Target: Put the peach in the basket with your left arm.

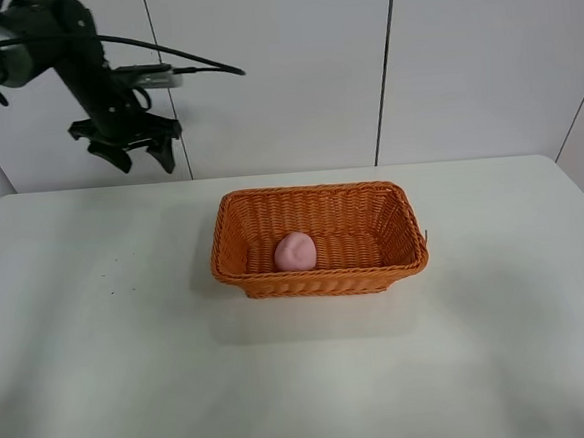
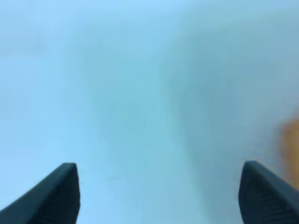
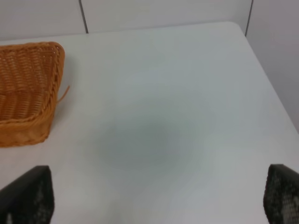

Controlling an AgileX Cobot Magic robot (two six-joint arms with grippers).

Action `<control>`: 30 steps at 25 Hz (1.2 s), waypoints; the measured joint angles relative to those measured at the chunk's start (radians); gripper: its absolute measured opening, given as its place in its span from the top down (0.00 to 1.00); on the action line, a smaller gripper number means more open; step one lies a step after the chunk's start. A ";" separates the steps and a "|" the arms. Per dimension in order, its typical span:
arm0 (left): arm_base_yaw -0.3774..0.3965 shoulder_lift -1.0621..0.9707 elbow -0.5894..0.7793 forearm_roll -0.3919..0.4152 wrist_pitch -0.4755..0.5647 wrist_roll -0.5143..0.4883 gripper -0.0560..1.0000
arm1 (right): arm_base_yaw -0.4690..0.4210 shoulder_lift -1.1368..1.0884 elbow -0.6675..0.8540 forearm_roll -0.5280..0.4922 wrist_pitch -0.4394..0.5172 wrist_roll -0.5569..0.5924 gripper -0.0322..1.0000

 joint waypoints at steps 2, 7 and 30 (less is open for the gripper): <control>0.059 0.001 0.000 0.002 0.000 0.001 0.18 | 0.000 0.000 0.000 0.000 0.000 0.000 0.30; 0.112 -0.012 0.025 -0.007 0.000 0.001 0.18 | 0.000 0.000 0.000 0.000 0.000 0.000 0.30; 0.112 -1.092 1.172 0.008 -0.002 0.010 0.20 | 0.000 0.000 0.000 0.000 0.000 0.000 0.30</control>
